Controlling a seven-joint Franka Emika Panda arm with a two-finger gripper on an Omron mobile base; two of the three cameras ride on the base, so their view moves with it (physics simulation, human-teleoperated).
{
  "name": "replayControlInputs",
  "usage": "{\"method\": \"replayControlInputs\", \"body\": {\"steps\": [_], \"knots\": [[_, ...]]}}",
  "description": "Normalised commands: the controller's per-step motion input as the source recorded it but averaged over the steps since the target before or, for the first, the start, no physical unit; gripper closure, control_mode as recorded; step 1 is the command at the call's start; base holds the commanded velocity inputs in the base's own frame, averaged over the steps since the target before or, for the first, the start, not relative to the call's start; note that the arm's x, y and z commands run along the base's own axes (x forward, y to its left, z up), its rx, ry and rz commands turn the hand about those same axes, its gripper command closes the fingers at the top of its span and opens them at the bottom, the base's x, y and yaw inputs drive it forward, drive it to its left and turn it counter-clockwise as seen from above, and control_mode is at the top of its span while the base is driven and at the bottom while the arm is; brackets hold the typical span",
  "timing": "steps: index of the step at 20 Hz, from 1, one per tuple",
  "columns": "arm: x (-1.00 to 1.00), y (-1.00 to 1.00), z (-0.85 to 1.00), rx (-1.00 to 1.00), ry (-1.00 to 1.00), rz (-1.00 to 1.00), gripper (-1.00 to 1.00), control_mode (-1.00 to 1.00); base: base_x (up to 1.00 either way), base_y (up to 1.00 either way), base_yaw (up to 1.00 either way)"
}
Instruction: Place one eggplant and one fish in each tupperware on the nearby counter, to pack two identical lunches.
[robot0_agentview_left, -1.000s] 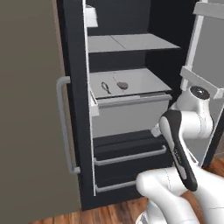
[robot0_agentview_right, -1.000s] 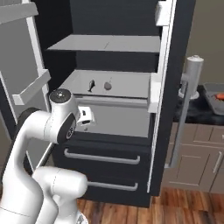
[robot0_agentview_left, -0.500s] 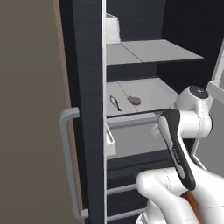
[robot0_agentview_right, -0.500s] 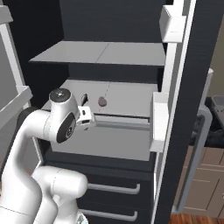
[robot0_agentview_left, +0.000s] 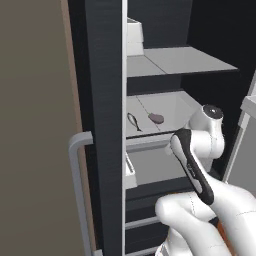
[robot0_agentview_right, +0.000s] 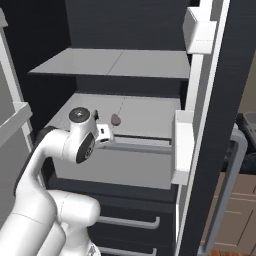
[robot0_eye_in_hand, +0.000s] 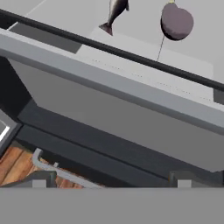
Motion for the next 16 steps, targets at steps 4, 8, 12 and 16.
{"method": "replayControlInputs", "body": {"steps": [4, 8, 12, 16], "knots": [[0.6, -0.04, -0.18, 0.04, -0.28, 0.0, -1.0, -1.0, 0.0, 0.0, 0.0], [0.55, -0.04, 0.08, 0.08, -0.18, -0.08, -1.0, -1.0, 0.0, 0.0, 0.0], [0.17, -0.19, 0.42, 0.15, 0.01, -0.17, -1.0, -1.0, 0.0, 0.0, 0.0], [0.11, -0.25, 0.37, 0.15, 0.11, -0.16, -1.0, -1.0, 0.0, 0.0, 0.0]]}}
